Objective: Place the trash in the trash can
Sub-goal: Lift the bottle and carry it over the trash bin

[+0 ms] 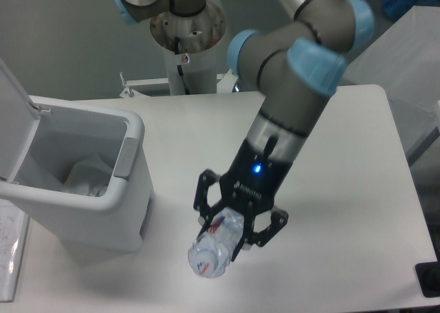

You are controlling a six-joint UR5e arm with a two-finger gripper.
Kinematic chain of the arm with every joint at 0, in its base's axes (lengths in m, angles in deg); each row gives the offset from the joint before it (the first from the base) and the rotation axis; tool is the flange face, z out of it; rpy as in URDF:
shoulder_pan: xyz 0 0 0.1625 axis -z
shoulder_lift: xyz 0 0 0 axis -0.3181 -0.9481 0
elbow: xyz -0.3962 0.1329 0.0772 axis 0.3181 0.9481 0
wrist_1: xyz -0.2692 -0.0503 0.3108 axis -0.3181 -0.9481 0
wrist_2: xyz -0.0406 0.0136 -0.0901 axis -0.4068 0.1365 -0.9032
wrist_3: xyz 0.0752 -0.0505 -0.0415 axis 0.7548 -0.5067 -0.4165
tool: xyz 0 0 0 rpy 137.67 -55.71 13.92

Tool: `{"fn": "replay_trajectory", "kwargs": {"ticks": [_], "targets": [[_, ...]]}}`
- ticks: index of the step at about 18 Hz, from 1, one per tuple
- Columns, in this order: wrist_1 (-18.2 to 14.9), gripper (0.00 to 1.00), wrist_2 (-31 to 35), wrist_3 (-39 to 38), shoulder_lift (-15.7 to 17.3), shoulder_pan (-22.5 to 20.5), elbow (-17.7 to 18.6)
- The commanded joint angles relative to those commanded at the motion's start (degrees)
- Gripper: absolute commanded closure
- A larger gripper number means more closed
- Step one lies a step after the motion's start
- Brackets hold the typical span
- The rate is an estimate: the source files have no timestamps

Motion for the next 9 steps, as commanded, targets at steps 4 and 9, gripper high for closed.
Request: {"fn": "replay_trajectory", "kwargs": {"ticks": [4,9], "targets": [[0.0,0.4,-4.64,-3.06,0.62,0.53,-1.5],[0.0,0.4,-18.18,-8.35,2.98,1.05,-0.98]]}}
